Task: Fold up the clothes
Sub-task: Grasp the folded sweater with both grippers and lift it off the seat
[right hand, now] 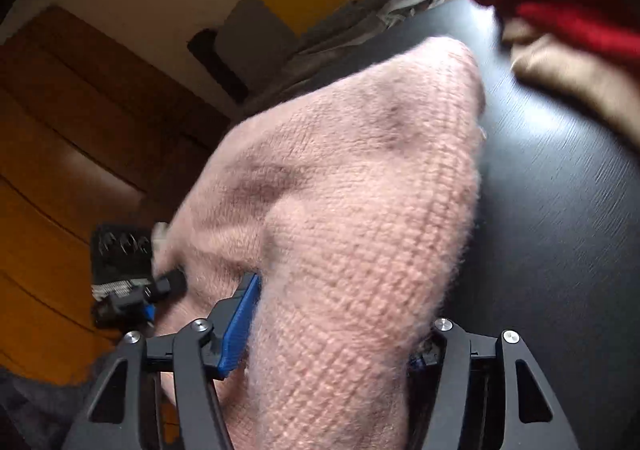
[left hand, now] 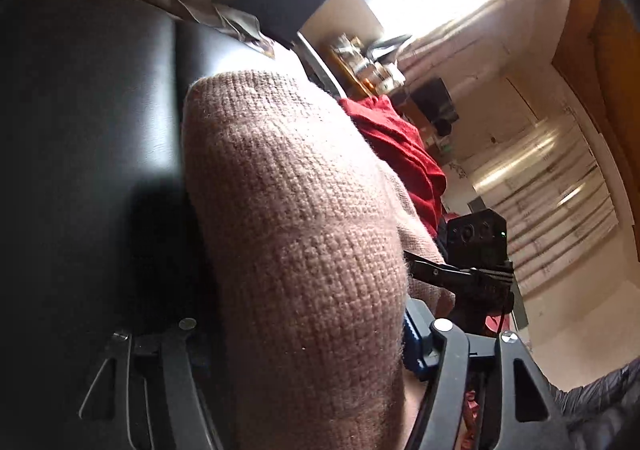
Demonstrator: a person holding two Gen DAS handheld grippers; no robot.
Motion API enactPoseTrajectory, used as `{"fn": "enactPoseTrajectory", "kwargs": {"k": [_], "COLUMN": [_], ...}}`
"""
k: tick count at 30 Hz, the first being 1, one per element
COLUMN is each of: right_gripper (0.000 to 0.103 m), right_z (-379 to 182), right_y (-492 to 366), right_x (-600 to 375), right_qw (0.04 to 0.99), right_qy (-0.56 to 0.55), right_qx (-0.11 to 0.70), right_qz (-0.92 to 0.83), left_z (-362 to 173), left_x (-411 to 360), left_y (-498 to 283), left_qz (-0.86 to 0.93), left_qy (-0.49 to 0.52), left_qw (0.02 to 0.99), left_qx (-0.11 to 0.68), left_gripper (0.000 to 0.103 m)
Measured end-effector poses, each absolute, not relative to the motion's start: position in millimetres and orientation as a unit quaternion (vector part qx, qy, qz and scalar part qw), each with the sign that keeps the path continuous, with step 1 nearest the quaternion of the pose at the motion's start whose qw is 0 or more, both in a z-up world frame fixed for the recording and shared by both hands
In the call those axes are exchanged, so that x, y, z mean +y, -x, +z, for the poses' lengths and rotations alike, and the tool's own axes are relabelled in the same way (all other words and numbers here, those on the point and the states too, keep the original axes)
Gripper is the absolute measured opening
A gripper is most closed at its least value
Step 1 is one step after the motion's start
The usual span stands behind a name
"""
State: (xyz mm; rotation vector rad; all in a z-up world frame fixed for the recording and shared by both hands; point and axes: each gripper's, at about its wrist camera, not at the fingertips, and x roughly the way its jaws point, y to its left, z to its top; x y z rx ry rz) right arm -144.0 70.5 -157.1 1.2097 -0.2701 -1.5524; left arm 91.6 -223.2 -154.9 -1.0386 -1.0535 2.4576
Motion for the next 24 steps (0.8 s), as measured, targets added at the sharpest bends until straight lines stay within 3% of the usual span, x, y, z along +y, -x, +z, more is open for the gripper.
{"fn": "enactPoseTrajectory", "kwargs": {"k": [3, 7, 10, 20, 24], "right_gripper": [0.060, 0.046, 0.041, 0.041, 0.041], "right_z": [-158.4, -157.1, -146.1, -54.5, -17.7], "right_y": [114.6, 73.3, 38.5, -86.6, -133.9], "right_x": [45.8, -9.3, -62.4, -309.7, -405.8], "right_qw": [0.571, 0.614, 0.655, 0.800, 0.833], "right_qy": [-0.518, -0.532, -0.527, -0.450, -0.411], "right_qx": [-0.100, -0.084, -0.070, -0.002, 0.041], "right_qz": [-0.629, -0.578, -0.537, -0.396, -0.368], "left_z": [-146.9, -126.1, -109.1, -30.5, -28.6], "left_x": [-232.9, -258.0, -280.5, -388.7, -441.9], "left_y": [-136.4, -204.1, -251.3, -395.3, -428.6], "left_qz": [0.859, 0.877, 0.889, 0.928, 0.914], "left_qy": [0.337, 0.283, 0.236, 0.057, 0.000], "left_qw": [0.110, 0.075, 0.040, -0.145, -0.222], "left_qx": [-0.371, -0.381, -0.391, -0.337, -0.340], "left_gripper": [0.065, 0.063, 0.062, 0.062, 0.063]}}
